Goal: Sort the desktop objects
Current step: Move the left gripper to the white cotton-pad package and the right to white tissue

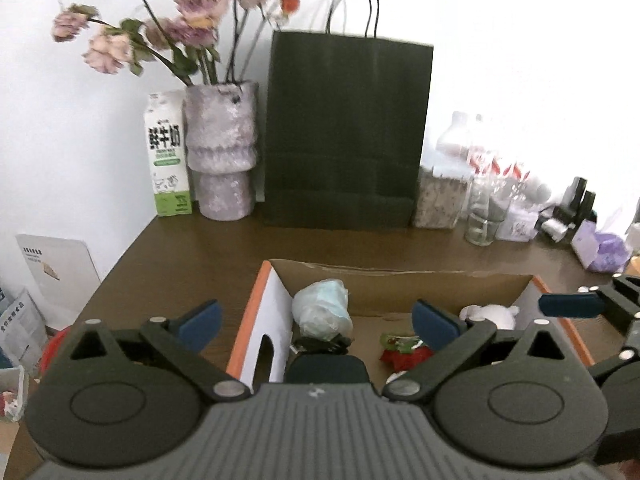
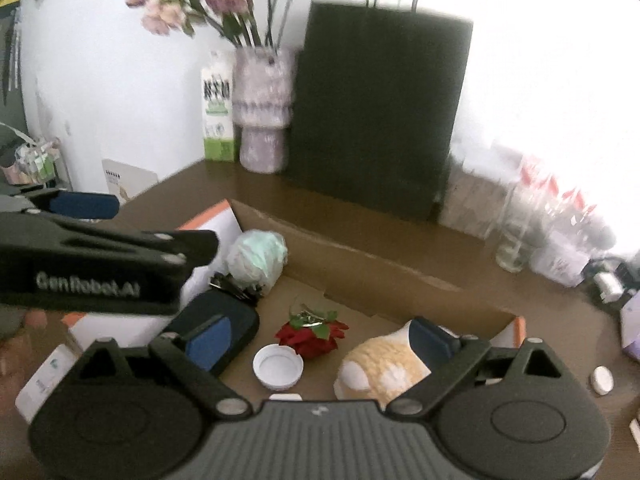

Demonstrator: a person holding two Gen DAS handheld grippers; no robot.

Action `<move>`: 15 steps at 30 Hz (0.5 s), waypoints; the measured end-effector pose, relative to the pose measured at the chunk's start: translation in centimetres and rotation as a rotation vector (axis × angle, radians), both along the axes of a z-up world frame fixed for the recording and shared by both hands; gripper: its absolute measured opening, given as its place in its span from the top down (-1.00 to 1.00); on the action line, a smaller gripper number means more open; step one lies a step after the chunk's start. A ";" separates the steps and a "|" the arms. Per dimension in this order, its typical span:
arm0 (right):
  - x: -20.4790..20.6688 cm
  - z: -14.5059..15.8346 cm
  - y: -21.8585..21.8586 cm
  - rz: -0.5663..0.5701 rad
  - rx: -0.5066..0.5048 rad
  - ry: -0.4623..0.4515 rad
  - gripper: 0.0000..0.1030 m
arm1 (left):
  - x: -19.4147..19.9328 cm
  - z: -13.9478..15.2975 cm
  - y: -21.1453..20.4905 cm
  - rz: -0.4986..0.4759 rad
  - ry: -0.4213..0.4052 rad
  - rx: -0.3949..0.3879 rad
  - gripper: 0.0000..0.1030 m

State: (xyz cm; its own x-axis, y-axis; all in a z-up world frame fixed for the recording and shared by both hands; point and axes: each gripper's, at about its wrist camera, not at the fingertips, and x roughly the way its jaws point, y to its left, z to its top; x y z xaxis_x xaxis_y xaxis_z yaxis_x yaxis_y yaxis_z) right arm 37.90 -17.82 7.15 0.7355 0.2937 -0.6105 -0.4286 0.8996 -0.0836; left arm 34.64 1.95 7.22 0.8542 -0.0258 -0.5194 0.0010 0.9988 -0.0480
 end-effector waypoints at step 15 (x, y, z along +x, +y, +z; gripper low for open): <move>-14.1 -0.5 -2.8 0.053 0.085 -0.189 -1.00 | -12.8 -0.9 1.8 -0.017 -0.147 0.005 -1.00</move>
State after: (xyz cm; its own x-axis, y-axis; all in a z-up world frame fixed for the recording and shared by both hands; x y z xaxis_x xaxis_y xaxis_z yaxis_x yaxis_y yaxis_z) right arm 23.84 -20.66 6.64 0.8168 0.3792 -0.4347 -0.4592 0.8836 -0.0920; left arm 21.83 3.75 6.29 0.9207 -0.0385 -0.3884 0.0243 0.9988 -0.0414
